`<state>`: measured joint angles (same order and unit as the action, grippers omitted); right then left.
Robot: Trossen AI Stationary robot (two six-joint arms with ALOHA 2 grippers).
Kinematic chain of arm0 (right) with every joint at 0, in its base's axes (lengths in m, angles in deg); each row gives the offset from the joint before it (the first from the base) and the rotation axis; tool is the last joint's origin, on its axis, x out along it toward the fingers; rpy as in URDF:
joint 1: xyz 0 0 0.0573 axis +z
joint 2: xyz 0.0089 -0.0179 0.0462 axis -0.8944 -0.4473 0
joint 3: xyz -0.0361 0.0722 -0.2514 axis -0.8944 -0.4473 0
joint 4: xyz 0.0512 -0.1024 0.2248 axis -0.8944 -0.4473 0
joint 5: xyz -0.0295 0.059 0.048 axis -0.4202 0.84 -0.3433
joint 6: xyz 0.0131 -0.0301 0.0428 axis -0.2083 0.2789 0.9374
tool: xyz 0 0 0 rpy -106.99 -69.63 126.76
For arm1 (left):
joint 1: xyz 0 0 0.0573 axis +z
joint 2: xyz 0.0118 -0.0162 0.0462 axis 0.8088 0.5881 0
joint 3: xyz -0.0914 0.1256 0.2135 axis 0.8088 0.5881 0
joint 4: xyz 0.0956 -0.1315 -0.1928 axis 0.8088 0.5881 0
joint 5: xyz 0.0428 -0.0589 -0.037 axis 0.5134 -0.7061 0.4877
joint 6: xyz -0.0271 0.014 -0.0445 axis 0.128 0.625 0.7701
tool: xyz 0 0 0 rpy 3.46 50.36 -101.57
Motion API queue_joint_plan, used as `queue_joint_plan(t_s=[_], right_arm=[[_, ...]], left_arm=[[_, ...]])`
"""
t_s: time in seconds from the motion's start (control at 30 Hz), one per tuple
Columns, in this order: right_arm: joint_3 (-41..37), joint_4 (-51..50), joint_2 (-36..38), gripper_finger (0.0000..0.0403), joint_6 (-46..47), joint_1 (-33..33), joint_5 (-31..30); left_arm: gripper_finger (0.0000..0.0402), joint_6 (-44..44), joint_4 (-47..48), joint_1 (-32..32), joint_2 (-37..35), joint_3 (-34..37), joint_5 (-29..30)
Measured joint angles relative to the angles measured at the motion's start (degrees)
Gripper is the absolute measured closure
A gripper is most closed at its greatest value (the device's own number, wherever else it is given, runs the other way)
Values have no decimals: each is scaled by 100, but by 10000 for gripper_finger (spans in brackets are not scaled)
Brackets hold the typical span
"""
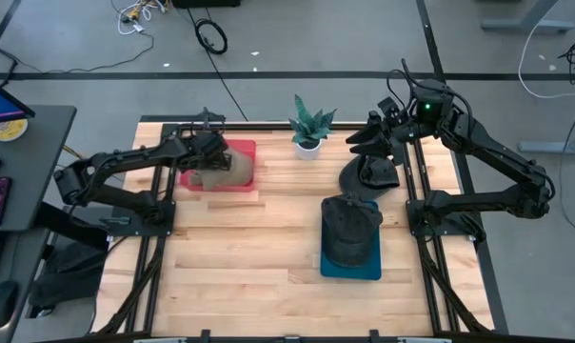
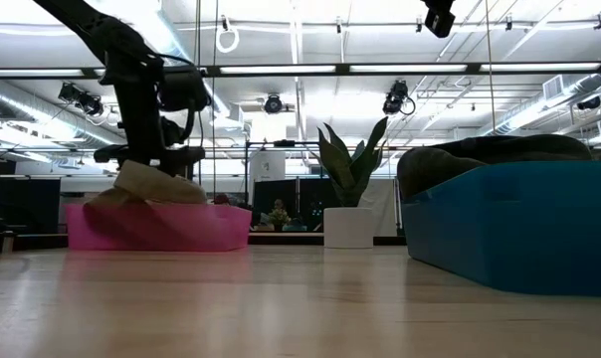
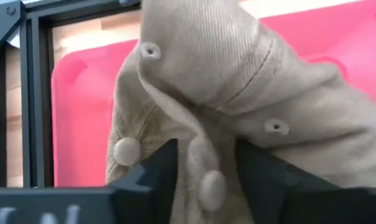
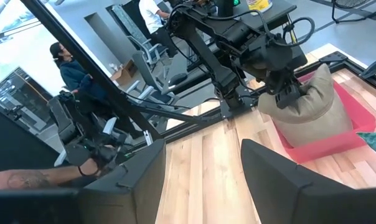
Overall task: Pick & Place hat
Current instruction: Put the brown cap into the pink bin, then put the black cap into the blue bin
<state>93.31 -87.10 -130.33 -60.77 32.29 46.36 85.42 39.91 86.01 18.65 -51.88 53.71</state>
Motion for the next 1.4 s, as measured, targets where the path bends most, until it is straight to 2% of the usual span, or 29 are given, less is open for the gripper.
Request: queue_joint_plan(t_s=[0.23,0.47,0.53,0.6,0.7,0.8,0.93,1.1,1.4], right_arm=[[0,-1,0,192,-3,0,0],[0,-148,0,192,-4,0,-60],[0,-249,0,192,-5,0,-171],[0,-375,0,192,-80,-17,-277],[1,-700,4,192,-339,-152,-649],[1,-1114,4,192,-447,-336,-1077],[1,-1711,4,192,-589,-591,-1693],[2,-2570,-47,192,-843,-831,-2398],[2,-3853,-304,192,-1287,-1419,-3121]], left_arm=[[145,2,-33,-1,-641,0,-119],[103,2,-168,0,-1549,-2,-495],[102,-22,-431,0,-1818,-2,-831],[104,-173,-910,0,-2061,-2,-1417],[108,-349,-1839,-67,-2338,-2,-2397],[113,-392,-2736,-288,-2494,-4,-2951],[124,-503,-3627,-753,-2517,-11,-3084],[137,-497,-4153,-1261,-2454,-11,-3085],[142,-503,-5102,-1896,-2424,-9,-3074]])
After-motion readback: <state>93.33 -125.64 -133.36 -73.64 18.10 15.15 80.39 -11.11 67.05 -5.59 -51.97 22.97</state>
